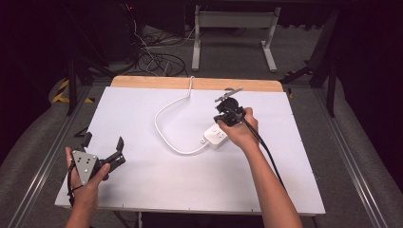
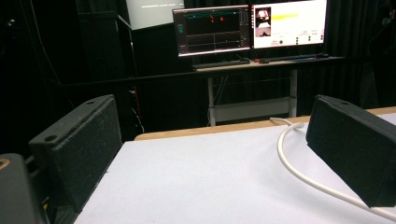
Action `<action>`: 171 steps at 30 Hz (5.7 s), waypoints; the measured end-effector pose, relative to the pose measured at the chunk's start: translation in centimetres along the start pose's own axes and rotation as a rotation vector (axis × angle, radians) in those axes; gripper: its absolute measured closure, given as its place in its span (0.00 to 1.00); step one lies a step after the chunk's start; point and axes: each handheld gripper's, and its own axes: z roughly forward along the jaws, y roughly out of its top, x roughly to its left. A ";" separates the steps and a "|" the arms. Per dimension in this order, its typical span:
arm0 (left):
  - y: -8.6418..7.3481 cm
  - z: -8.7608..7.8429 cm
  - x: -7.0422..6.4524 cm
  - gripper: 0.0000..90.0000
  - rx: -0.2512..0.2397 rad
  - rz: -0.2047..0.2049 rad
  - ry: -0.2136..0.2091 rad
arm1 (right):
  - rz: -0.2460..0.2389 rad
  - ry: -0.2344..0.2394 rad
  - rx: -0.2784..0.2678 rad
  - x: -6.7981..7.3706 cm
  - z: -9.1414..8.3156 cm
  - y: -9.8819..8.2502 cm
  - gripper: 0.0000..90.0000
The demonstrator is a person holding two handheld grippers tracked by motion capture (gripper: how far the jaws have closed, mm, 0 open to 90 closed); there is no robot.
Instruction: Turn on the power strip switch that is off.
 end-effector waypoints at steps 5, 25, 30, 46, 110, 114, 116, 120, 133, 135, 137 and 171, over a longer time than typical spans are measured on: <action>0.0 0.0 0.0 0.04 0.000 0.004 0.000 | 0.005 -0.031 0.074 0.3 2.8 -0.5 1.00; 0.0 -0.1 0.0 0.04 0.001 0.003 0.001 | 0.028 -0.049 0.085 0.8 4.3 -1.0 1.00; 0.0 -0.1 0.0 0.05 0.003 0.005 0.000 | 0.023 -0.066 0.089 1.0 4.4 -0.9 1.00; 0.0 -0.1 0.0 0.05 0.004 0.005 0.000 | 0.036 -0.069 0.080 1.2 4.3 -1.2 1.00; 0.1 -0.1 -0.2 0.05 -0.001 0.009 -0.004 | 0.227 -0.195 -0.876 -5.1 -13.4 -19.8 0.61; 0.2 -0.2 -0.2 0.05 -0.006 0.004 0.000 | 0.264 -0.275 -0.814 -4.5 -11.9 -19.9 0.02; 0.2 -0.2 -0.1 0.05 -0.008 0.004 -0.001 | 0.271 -0.297 -0.792 -4.2 -11.7 -19.8 0.05; 0.1 0.0 -0.2 0.05 -0.004 0.000 -0.006 | 0.245 -0.338 -0.843 -3.2 -11.6 -19.4 0.04; 0.1 0.6 -0.6 0.05 -0.003 -0.005 -0.028 | 0.233 -0.448 -0.922 -2.8 -10.3 -20.3 0.03; 0.1 0.7 -0.5 0.05 -0.002 -0.009 -0.025 | 0.238 -0.449 -0.921 -2.9 -10.3 -20.4 0.03; 0.1 0.7 -0.5 0.04 0.000 -0.017 -0.020 | 0.244 -0.448 -0.916 -3.0 -10.2 -20.4 0.03; 0.2 0.9 -0.9 0.04 0.004 -0.006 -0.030 | 0.225 -0.407 -0.878 -2.9 -9.8 -20.6 0.08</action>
